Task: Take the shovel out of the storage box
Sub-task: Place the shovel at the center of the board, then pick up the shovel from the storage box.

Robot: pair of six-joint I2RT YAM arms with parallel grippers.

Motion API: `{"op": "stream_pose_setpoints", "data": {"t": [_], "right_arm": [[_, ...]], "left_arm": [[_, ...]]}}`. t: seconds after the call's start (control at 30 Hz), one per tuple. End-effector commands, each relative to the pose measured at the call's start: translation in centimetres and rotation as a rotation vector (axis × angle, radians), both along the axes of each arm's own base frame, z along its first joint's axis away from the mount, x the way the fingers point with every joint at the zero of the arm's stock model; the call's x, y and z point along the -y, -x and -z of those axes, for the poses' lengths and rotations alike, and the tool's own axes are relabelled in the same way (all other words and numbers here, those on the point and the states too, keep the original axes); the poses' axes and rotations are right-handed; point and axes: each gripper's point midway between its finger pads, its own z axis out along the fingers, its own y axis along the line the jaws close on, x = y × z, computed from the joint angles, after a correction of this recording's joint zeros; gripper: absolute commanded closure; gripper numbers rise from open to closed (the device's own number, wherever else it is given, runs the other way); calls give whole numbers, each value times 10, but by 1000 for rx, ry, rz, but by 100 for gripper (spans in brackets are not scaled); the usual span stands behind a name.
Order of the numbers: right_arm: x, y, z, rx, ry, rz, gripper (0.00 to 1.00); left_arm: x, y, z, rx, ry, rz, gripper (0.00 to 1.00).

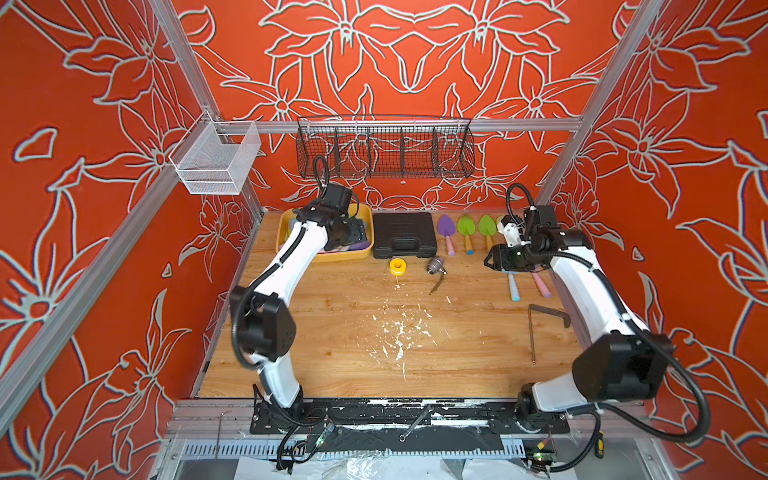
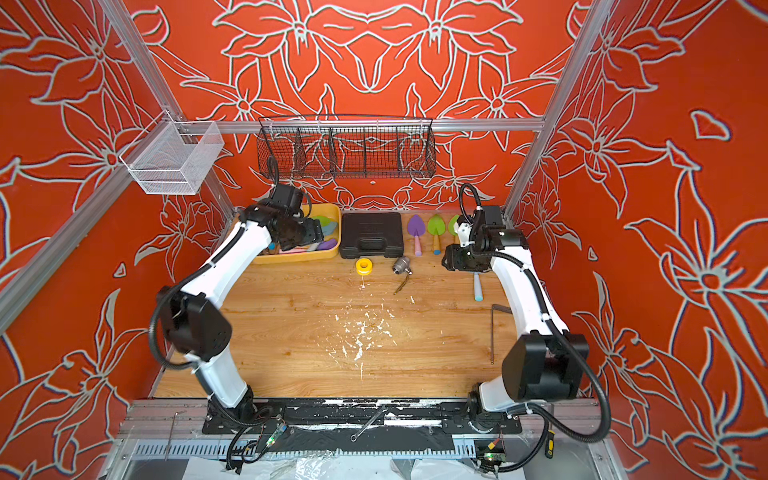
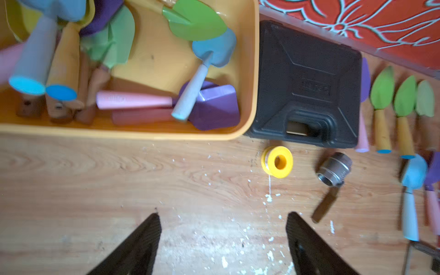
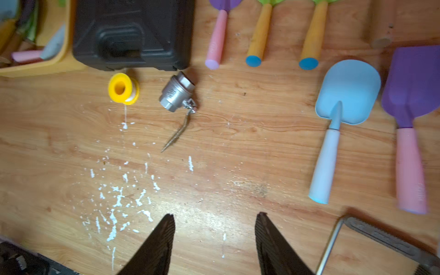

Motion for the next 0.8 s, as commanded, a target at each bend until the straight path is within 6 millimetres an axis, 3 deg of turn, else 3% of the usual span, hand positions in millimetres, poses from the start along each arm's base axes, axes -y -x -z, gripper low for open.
{"op": "stream_pose_setpoints", "data": {"t": [0.0, 0.17, 0.37, 0.57, 0.77], "right_arm": [[-32, 9, -18, 45, -130, -5, 43], [-70, 24, -41, 137, -185, -39, 41], [-101, 41, -68, 238, -196, -117, 39], [-116, 50, -68, 225, -195, -167, 39], [-126, 52, -69, 230, -197, -203, 38]], "left_arm": [[-22, -2, 33, -165, -126, 61, 24], [-23, -41, 58, -176, -150, 84, 29], [-25, -71, 87, -190, -172, 71, 31], [-32, -81, 120, -224, -164, 44, 33], [-33, -88, 141, -234, -155, 45, 37]]}}
